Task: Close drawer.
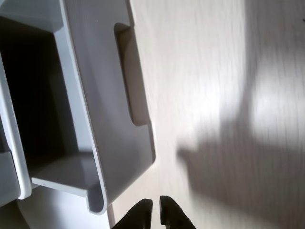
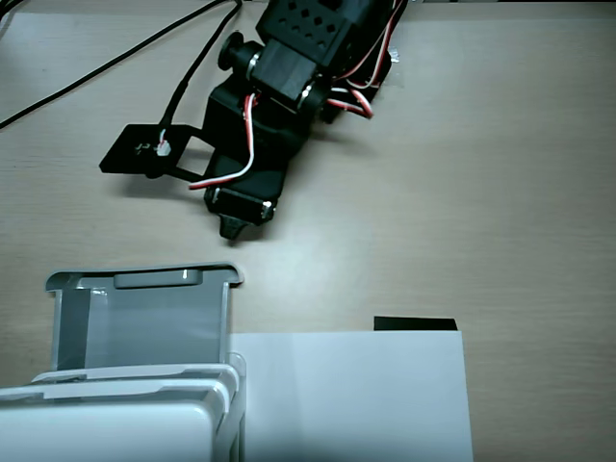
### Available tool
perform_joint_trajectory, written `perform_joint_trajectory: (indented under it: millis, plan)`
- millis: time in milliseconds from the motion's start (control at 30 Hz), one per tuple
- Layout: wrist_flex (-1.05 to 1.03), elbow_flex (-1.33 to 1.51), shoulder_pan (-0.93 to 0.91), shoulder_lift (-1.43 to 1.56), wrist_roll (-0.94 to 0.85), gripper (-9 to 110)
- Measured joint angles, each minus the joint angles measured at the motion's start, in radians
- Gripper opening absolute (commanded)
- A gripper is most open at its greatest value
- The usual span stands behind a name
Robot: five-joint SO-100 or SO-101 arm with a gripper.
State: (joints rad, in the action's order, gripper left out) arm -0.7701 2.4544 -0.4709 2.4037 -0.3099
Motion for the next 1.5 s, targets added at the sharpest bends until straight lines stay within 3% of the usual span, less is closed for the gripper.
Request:
perform_joint_trajectory:
  millis: [400, 767, 1500]
  plan:
    - [0.058, 0.000, -0.066, -0.091, -0.149, 0]
    - [0.212, -0.031, -0.048, -0.265, -0.156, 0]
    - [0.298, -0.515, 0.037, -0.792, -0.126, 0]
